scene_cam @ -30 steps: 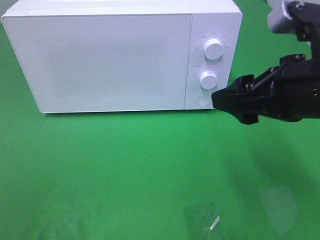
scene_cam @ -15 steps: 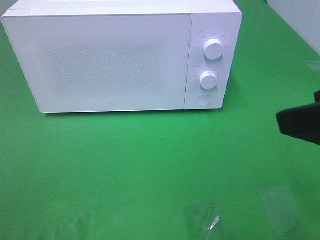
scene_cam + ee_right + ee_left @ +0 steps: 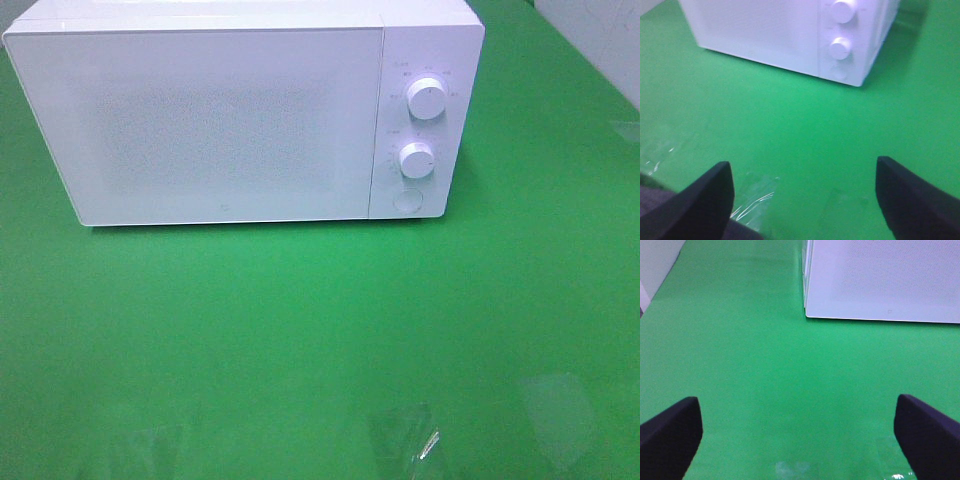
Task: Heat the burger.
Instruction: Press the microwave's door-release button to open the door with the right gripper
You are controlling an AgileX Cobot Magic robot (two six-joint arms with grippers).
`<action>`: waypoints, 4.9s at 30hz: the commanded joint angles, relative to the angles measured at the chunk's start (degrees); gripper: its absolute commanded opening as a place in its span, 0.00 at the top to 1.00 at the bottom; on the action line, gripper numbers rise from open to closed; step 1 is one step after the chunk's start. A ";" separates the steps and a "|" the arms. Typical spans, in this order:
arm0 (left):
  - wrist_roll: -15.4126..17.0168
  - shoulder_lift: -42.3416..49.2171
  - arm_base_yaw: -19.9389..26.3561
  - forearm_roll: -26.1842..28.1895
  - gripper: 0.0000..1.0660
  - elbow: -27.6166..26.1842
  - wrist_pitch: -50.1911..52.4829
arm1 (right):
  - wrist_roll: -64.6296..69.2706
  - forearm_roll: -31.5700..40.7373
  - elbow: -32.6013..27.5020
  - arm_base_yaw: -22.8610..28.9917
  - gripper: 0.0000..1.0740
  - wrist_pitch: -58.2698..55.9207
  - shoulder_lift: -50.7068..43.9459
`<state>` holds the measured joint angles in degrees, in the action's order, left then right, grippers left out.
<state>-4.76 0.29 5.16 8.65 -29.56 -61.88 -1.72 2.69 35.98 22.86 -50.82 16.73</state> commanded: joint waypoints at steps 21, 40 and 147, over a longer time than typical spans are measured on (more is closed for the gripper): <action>0.00 0.92 0.11 0.00 0.08 -0.06 0.74 | 3.21 -0.92 -8.02 -19.02 0.29 -4.13 -18.51; 0.00 0.86 0.11 0.00 0.08 -0.06 0.74 | 2.35 -0.86 -3.90 -19.42 0.29 2.52 -12.20; 0.00 0.86 0.11 0.00 0.08 -0.06 0.74 | 89.32 20.28 -16.50 13.52 1.00 112.99 81.47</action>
<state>-4.76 0.29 5.16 8.65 -29.56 -61.88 87.89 22.17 19.25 36.21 61.25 98.38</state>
